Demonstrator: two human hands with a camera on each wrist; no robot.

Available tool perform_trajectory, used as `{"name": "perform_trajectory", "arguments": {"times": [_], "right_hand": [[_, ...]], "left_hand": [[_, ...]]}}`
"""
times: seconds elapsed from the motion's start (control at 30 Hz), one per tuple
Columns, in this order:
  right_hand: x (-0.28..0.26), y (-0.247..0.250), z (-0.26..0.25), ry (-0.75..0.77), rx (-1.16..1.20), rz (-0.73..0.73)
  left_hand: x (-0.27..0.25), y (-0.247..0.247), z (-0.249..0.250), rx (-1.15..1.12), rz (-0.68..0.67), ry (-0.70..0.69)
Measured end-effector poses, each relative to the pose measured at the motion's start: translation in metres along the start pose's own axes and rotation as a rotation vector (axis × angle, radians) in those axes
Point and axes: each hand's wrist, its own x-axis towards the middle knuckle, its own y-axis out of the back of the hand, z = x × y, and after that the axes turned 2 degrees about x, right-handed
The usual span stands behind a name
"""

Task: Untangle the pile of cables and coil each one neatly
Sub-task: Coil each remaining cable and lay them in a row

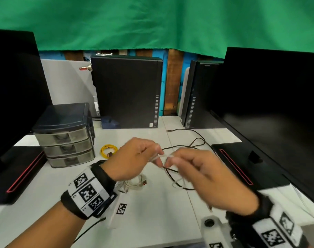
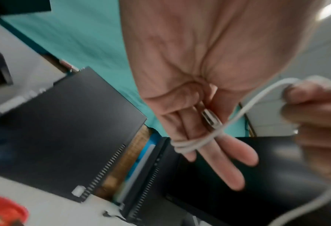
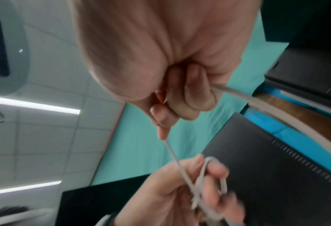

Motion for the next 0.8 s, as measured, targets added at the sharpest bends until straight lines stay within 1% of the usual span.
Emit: {"name": "perform_trajectory", "arguments": {"times": [0.03, 0.1, 0.13, 0.17, 0.2, 0.23, 0.3, 0.37, 0.4, 0.43, 0.5, 0.57, 0.63, 0.7, 0.73, 0.8], "right_hand": [[0.002, 0.010, 0.000, 0.009, 0.004, 0.093], [0.007, 0.026, 0.012, -0.021, 0.027, 0.277], [0.010, 0.031, 0.020, -0.057, 0.050, 0.341], [0.011, 0.033, 0.028, -0.095, 0.084, 0.372], [0.012, 0.033, 0.035, -0.128, 0.132, 0.372], [0.013, 0.030, 0.042, -0.155, 0.181, 0.348], [0.014, 0.016, 0.056, -0.213, 0.215, 0.264], [0.012, -0.006, 0.065, -0.260, 0.167, 0.166], [0.010, -0.018, 0.066, -0.269, 0.145, 0.096], [0.008, -0.029, 0.065, -0.267, 0.126, 0.015], [0.004, -0.042, 0.057, -0.228, 0.099, -0.116], [0.001, -0.039, 0.044, -0.165, 0.089, -0.159], [0.002, -0.025, 0.027, -0.105, 0.088, -0.146], [0.002, -0.007, 0.015, -0.054, 0.084, -0.064], [0.003, 0.002, 0.012, -0.033, 0.084, 0.001], [0.007, 0.017, 0.014, -0.012, 0.109, 0.144]], "left_hand": [[-0.003, -0.002, 0.004, -0.032, -0.115, 0.027], [-0.009, -0.007, 0.018, -0.207, -0.305, 0.026], [-0.013, -0.008, 0.026, -0.326, -0.358, 0.009], [-0.016, -0.008, 0.035, -0.448, -0.380, -0.001], [-0.019, -0.008, 0.042, -0.560, -0.366, -0.002], [-0.020, -0.008, 0.048, -0.654, -0.317, 0.001], [-0.020, -0.007, 0.056, -0.800, -0.148, 0.018], [-0.016, -0.004, 0.055, -0.894, 0.025, 0.038], [-0.014, -0.003, 0.051, -0.886, 0.099, 0.040], [-0.010, -0.002, 0.045, -0.818, 0.163, 0.037], [-0.005, -0.003, 0.031, -0.504, 0.252, 0.010], [-0.003, -0.004, 0.019, -0.196, 0.270, -0.055], [-0.003, -0.008, 0.009, -0.053, 0.220, -0.093], [-0.004, -0.011, 0.008, -0.013, 0.113, -0.079], [-0.005, -0.013, 0.011, -0.053, 0.043, -0.071], [-0.009, -0.015, 0.021, -0.241, -0.078, -0.050]]}}
